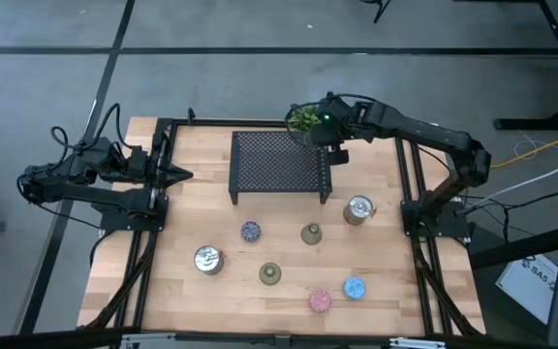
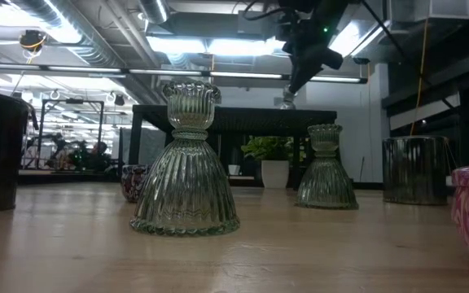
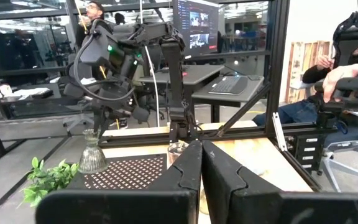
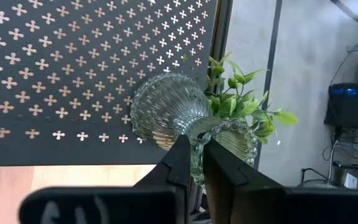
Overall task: Pick & Place candle stick holders
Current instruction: Put the right transparent glass candle holder on the shelf
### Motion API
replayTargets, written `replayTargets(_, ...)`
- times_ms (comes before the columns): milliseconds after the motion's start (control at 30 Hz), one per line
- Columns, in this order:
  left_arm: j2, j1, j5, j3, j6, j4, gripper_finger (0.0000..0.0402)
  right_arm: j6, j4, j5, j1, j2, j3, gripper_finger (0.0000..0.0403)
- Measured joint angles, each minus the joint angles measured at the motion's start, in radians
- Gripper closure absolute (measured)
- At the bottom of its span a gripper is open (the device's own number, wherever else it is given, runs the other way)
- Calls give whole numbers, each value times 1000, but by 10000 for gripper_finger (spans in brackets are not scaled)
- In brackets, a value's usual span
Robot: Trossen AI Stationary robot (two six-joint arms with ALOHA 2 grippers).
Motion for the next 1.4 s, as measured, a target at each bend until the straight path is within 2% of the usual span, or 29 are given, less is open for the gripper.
replayTargets(333,0,0,0,0,0,0,396,62,26,15,2,4,-3,344)
replayTargets(467,0,0,0,0,0,0,394,125,27,15,2,3,-4,317)
replayTargets(667,0,0,0,0,0,0,396,128,11,15,3,2,-4,265)
replayTargets(800,0,0,0,0,0,0,395,128,12,21,10,-5,-5,244)
replayTargets(1167,0,0,0,0,0,0,395,122,60,35,21,-103,-5,238)
replayTargets(1400,0,0,0,0,0,0,396,210,-31,25,35,-206,-3,242)
